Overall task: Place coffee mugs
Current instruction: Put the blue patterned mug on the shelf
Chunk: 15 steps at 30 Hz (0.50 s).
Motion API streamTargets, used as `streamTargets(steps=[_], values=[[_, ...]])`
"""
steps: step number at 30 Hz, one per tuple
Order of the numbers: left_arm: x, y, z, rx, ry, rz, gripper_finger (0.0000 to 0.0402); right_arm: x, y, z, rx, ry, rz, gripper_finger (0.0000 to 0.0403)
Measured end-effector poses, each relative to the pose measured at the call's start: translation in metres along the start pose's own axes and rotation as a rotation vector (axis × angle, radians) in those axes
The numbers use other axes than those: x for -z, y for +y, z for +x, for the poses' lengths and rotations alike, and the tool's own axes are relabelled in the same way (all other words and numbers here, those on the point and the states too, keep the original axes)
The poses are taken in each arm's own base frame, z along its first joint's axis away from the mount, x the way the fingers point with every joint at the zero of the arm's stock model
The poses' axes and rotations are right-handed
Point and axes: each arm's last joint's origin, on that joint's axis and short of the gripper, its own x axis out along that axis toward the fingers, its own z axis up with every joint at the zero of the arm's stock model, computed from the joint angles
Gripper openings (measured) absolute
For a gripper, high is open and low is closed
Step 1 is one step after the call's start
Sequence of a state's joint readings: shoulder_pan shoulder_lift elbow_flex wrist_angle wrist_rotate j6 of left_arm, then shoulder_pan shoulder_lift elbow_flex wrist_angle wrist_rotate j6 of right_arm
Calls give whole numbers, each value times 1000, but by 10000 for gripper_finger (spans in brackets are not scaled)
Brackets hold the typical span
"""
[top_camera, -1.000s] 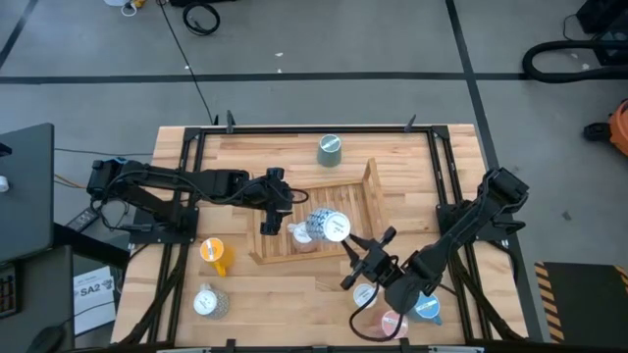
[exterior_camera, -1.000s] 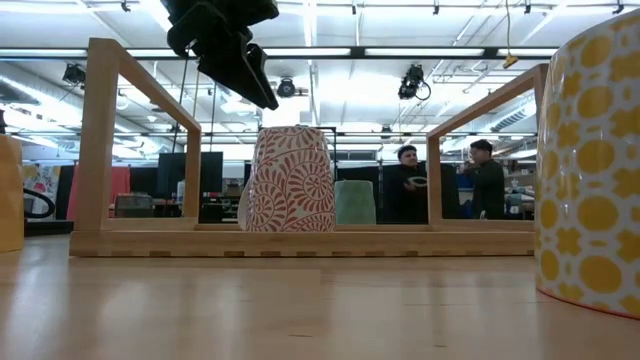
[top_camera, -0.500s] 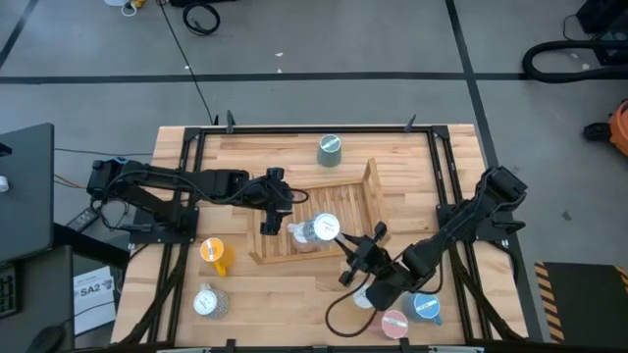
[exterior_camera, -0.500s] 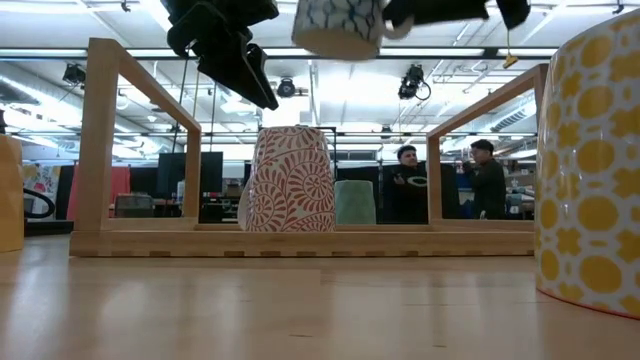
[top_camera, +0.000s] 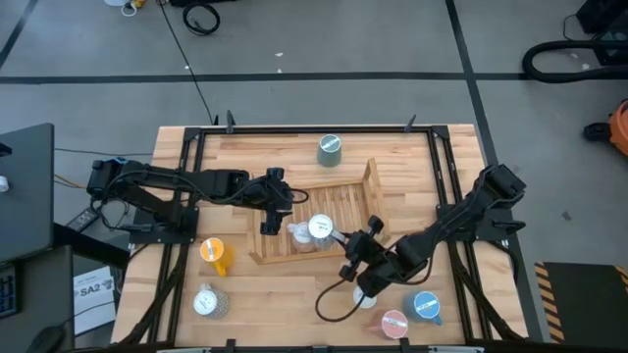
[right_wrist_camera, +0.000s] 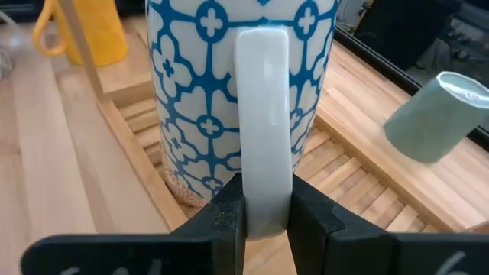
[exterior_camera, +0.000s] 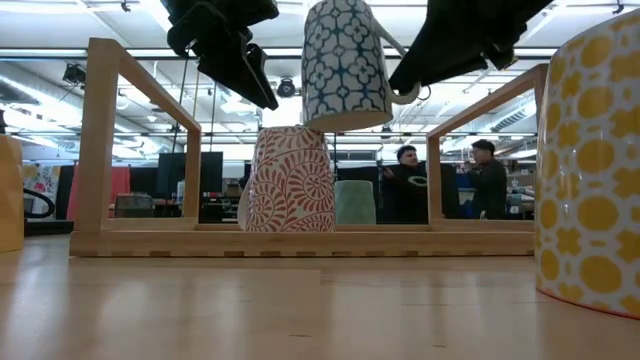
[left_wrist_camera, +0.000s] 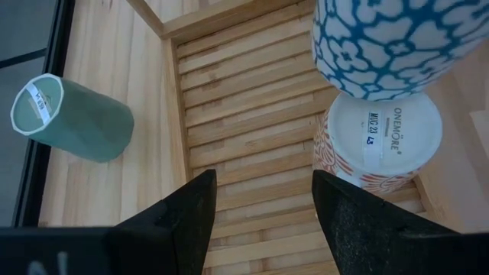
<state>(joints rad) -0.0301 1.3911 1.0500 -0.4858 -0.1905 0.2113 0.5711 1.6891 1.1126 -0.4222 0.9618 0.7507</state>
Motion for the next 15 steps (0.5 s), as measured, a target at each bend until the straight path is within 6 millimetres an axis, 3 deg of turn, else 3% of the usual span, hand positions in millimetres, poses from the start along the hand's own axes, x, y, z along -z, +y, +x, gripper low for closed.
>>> streamTargets(steps=[8, 15], values=[[0, 0, 0, 0, -1, 0, 222, -15, -21, -16, 23, -4, 41, 76], [-1, 0, 0, -1, -6, -1, 222, -8, -18, -8, 31, 30, 75, 76]])
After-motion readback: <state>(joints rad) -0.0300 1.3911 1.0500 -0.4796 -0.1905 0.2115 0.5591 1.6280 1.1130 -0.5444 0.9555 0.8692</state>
